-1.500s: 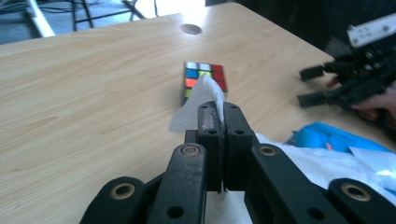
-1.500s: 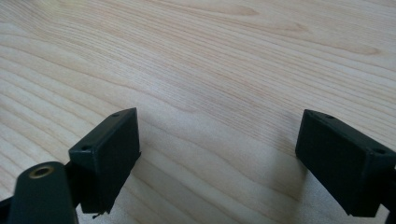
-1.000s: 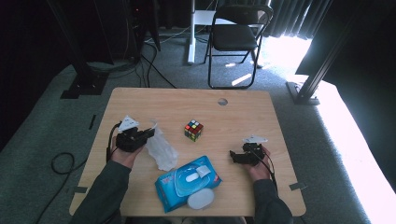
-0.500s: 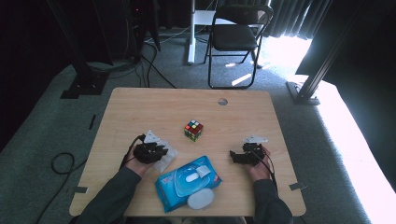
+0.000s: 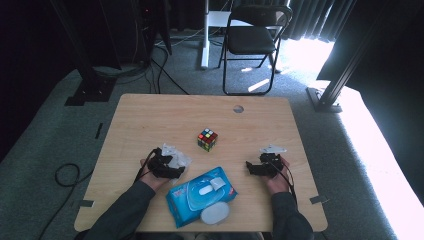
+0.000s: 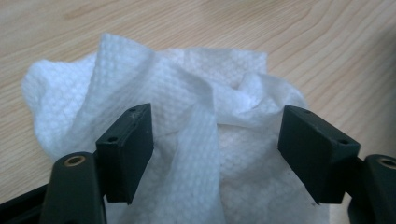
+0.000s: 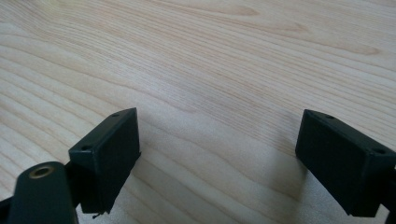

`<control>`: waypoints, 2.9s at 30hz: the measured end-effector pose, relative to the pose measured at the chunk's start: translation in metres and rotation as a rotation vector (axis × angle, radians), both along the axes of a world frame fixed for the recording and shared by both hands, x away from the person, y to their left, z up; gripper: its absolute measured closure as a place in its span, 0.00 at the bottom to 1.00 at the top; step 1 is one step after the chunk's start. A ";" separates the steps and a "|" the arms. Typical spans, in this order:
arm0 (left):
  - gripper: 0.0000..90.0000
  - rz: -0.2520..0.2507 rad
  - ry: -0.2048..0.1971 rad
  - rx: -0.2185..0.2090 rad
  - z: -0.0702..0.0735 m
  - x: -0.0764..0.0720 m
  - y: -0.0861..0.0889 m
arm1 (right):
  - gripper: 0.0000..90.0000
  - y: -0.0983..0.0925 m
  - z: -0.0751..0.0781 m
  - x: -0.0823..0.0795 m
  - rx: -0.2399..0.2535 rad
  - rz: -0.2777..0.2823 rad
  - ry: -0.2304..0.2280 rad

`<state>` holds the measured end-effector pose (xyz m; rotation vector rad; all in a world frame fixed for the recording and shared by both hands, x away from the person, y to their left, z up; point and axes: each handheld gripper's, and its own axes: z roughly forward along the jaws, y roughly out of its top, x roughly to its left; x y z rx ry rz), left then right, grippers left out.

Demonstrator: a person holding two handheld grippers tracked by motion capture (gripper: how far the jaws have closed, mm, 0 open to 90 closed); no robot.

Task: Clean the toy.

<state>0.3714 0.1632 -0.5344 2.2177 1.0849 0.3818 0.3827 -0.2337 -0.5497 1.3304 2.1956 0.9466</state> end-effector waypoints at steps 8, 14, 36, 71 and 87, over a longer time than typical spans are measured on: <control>0.43 0.037 -0.026 0.024 0.001 0.002 0.004 | 0.15 0.000 0.000 0.000 0.000 0.001 0.001; 0.76 0.075 -0.032 0.004 0.001 0.006 0.016 | 0.14 0.005 0.000 0.001 -0.002 0.026 0.000; 0.95 0.105 -0.026 -0.029 0.004 0.010 0.024 | 0.25 0.033 0.017 0.006 0.044 0.155 -0.035; 0.95 0.093 -0.035 -0.059 0.010 0.008 0.026 | 0.16 0.128 0.033 0.070 0.069 0.374 -0.069; 0.95 0.070 -0.048 -0.071 0.019 0.008 0.027 | 0.33 0.148 0.011 0.090 0.033 0.391 -0.028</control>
